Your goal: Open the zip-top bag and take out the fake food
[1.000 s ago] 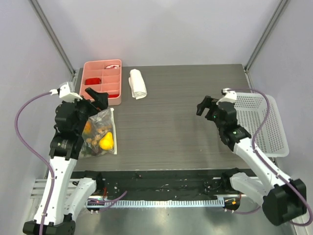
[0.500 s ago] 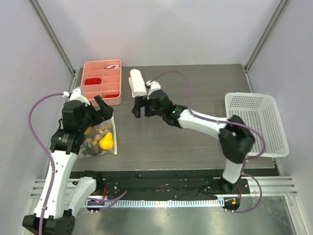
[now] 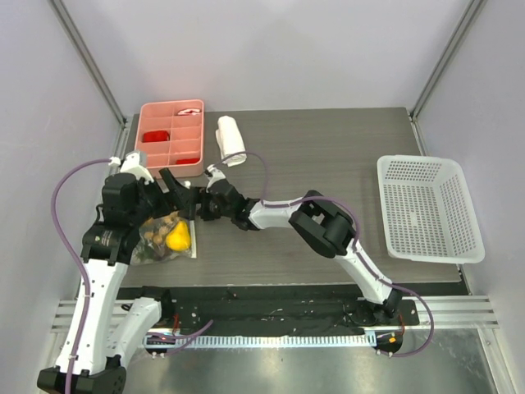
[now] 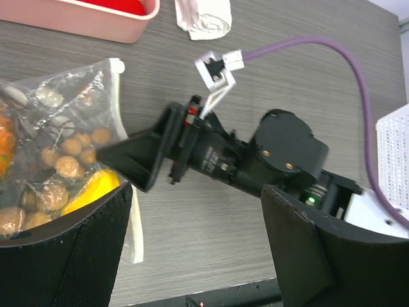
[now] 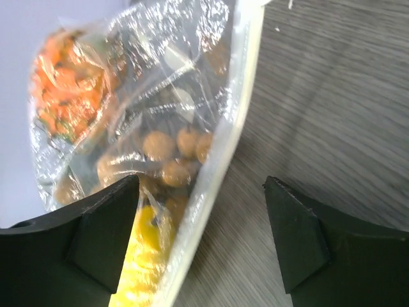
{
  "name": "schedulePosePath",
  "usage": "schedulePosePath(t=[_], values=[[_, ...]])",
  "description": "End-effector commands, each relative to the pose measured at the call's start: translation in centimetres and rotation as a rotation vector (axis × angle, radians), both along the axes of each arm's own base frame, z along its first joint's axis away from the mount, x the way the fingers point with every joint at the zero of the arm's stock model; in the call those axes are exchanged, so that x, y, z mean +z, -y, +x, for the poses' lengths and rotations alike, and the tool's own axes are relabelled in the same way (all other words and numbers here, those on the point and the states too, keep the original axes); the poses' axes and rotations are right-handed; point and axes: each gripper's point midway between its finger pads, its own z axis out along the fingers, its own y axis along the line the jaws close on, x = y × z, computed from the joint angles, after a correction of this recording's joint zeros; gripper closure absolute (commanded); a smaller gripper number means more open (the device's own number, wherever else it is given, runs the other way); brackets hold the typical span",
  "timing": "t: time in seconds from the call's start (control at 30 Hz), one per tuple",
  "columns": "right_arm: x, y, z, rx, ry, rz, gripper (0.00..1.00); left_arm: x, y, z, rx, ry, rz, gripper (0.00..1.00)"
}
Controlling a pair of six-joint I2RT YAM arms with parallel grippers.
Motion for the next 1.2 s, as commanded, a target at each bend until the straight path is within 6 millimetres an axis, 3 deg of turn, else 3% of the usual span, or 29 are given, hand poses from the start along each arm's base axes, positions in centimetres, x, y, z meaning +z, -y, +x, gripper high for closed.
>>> schedulePosePath(t=[0.0, 0.07, 0.1, 0.13, 0.17, 0.23, 0.27, 0.37, 0.47, 0.53, 0.57, 0.6, 0.63, 0.67, 0.7, 0.93, 1.07, 1.17], values=[[3.9, -3.0, 1.0, -0.004, -0.039, 0.207, 0.25, 0.4, 1.2, -0.3, -0.058, -0.004, -0.041, 0.20], [4.1, -2.9, 1.2, -0.019, -0.042, 0.224, 0.34, 0.1, 1.5, -0.4, -0.074, -0.022, -0.048, 0.21], [6.1, -3.0, 1.3, -0.022, -0.019, 0.293, 0.40, -0.1, 1.4, -0.4, -0.073, -0.029, -0.045, 0.21], [5.6, -2.5, 1.3, -0.037, -0.023, 0.297, 0.47, -0.3, 1.4, -0.6, -0.077, -0.040, -0.041, 0.21], [6.0, -2.5, 1.4, -0.039, -0.020, 0.306, 0.66, -0.6, 1.2, -0.5, -0.073, -0.048, -0.028, 0.22], [6.9, -2.3, 1.7, -0.046, -0.017, 0.318, 0.78, -0.9, 1.2, -0.6, -0.071, -0.062, -0.022, 0.23], [7.4, -2.1, 1.8, -0.047, -0.017, 0.323, 0.90, -1.0, 1.3, -0.6, -0.081, -0.063, -0.024, 0.23], [8.9, -1.0, 1.9, -0.082, -0.060, 0.321, 0.98, -1.2, 1.9, -0.4, -0.113, -0.065, -0.035, 0.25], [11.4, 1.1, 2.1, -0.159, -0.099, 0.332, 0.99, -2.3, 2.1, 0.2, -0.109, -0.101, -0.009, 0.25], [11.7, 2.5, 2.2, -0.223, -0.127, 0.257, 0.99, -3.0, 2.9, 0.5, -0.108, -0.117, 0.064, 0.21], [14.0, 3.6, 2.5, -0.276, -0.124, 0.256, 0.99, -3.2, 3.2, 0.7, -0.102, -0.108, 0.096, 0.21], [13.0, 5.1, 3.0, -0.361, -0.157, 0.181, 0.99, -3.3, 5.0, 0.3, -0.151, -0.083, 0.136, 0.21], [13.6, 5.8, 3.3, -0.406, -0.180, 0.185, 0.99, -3.4, 4.4, 0.9, -0.095, -0.058, 0.195, 0.21], [15.8, 6.8, 3.3, -0.434, -0.169, 0.207, 0.99, -3.4, 4.9, 1.0, -0.107, -0.037, 0.216, 0.21], [15.5, 7.7, 3.2, -0.472, -0.185, 0.182, 0.99, -2.7, 5.6, 1.6, -0.107, 0.020, 0.212, 0.21], [18.4, 9.8, 1.5, -0.539, -0.326, 0.240, 0.99, -2.3, 9.1, 2.6, -0.175, 0.183, 0.262, 0.23], [18.1, 10.2, 1.1, -0.576, -0.376, 0.269, 0.99, -2.8, 10.2, 4.0, -0.159, 0.191, 0.266, 0.27], [17.7, 10.1, 0.6, -0.579, -0.401, 0.274, 0.99, -3.3, 10.1, 4.8, -0.125, 0.153, 0.294, 0.37]])
